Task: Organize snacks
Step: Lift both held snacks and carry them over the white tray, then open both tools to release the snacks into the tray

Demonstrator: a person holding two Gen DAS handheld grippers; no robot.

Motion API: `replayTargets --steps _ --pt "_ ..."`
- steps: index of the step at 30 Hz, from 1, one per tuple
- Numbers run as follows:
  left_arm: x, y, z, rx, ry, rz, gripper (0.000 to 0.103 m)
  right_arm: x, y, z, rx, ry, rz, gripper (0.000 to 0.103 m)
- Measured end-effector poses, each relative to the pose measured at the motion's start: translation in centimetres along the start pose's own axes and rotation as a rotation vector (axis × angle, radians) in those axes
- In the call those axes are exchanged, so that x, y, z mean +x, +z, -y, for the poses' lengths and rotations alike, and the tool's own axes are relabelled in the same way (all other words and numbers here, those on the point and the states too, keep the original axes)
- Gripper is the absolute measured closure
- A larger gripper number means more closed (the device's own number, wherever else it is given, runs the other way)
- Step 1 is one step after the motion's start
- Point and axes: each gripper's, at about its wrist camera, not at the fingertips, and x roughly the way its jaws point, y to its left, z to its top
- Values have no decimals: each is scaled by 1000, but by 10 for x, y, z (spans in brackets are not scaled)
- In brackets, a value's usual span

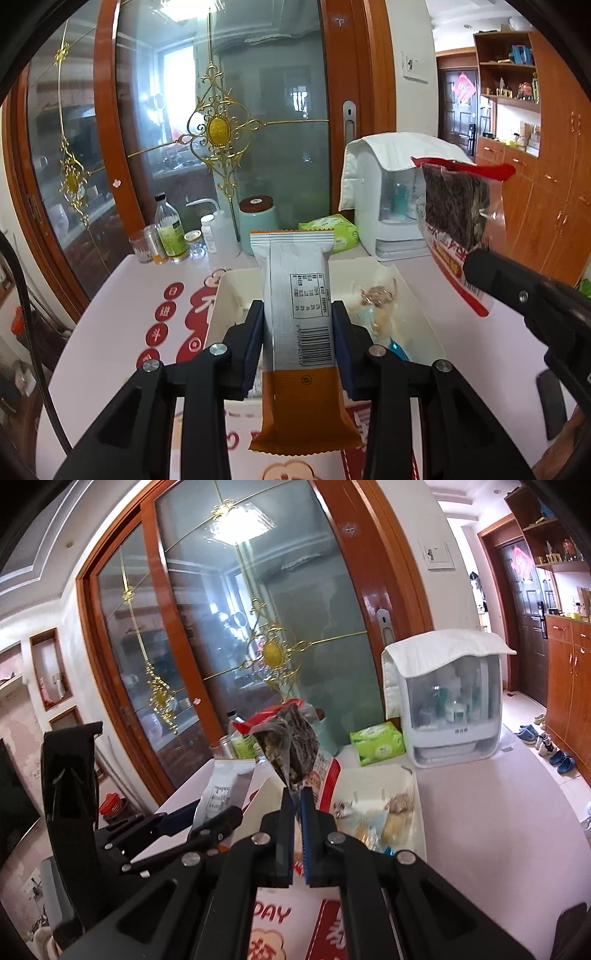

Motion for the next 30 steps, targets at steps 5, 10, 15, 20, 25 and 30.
replayTargets --steps 5,10,15,20,25,30 --pt "40 8 5 3 38 -46 69 33 17 15 23 -27 -22 100" --pt "84 8 7 3 69 -98 69 75 22 34 56 -45 -99 99" --pt "131 0 4 -51 73 -172 45 129 16 55 82 -64 -228 95" --pt "159 -17 6 -46 87 -237 6 162 -6 76 131 -107 -337 82" --pt "171 -24 7 -48 67 -275 5 164 -22 76 89 -137 -350 74" --pt "170 -25 9 -63 49 -292 5 168 -25 78 81 -152 -361 72"
